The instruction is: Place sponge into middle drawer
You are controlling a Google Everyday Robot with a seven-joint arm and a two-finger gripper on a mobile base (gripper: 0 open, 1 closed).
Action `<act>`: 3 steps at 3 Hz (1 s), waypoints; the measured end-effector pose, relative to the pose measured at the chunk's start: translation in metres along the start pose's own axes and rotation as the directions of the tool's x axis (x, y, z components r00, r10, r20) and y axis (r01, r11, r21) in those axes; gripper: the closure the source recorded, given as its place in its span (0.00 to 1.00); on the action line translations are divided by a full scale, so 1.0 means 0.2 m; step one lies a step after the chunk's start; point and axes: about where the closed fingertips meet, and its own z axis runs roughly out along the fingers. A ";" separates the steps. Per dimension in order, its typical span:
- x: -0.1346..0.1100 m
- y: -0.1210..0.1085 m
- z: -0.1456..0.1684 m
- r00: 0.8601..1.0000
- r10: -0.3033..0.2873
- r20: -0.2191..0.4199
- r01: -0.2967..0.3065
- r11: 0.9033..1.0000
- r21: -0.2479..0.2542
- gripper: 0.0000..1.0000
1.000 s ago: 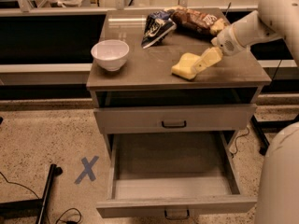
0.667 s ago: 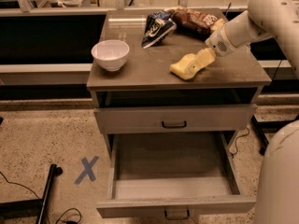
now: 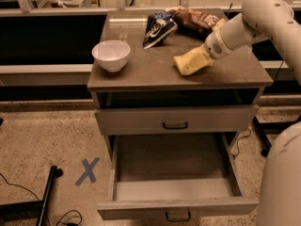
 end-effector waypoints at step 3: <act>-0.05 0.01 -0.52 0.985 -0.126 0.116 0.105 0.979 0.174 1.00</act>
Offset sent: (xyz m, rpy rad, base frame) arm -0.0238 -0.0526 0.0889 0.0706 -0.2507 -0.0216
